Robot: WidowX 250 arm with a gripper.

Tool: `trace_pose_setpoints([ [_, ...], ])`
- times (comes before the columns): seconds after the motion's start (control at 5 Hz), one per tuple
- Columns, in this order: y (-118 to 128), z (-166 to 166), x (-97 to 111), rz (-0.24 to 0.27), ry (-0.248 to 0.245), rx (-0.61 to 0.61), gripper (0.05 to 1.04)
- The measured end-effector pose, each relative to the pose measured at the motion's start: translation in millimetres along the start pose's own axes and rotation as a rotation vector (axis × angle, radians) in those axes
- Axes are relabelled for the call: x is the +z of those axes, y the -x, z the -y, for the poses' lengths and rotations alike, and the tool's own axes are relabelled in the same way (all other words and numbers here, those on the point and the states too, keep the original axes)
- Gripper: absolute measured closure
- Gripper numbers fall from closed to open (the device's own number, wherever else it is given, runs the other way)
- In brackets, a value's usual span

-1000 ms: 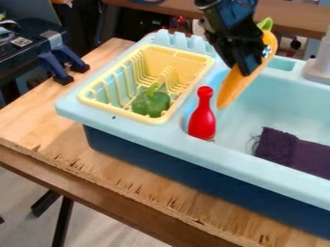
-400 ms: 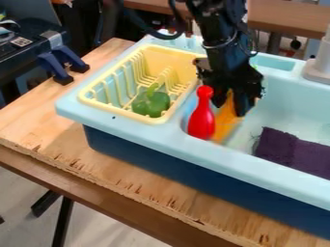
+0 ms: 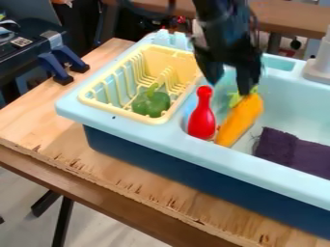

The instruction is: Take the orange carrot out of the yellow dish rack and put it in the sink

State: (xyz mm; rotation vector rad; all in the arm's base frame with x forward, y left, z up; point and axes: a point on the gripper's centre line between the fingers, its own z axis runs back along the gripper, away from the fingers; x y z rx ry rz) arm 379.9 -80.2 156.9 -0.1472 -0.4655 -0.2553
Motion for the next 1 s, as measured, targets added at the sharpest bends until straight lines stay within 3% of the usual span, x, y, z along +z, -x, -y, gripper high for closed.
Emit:
trace_pose_setpoints([
  [0.2, -6.6, -0.2, 21.6, 0.051, -0.044, -0.02, 0.084],
  [0.4, -10.8, 2.3, 35.6, 0.057, -0.088, -0.018, 0.084],
  [0.6, -13.1, 1.5, 55.0, -0.049, -0.156, 0.164, 0.084],
  [0.8, -7.7, -5.0, 44.8, -0.298, -0.155, 0.235, 0.084],
  [1.0, -7.4, -8.7, 61.7, -0.394, -0.089, 0.296, 0.084],
])
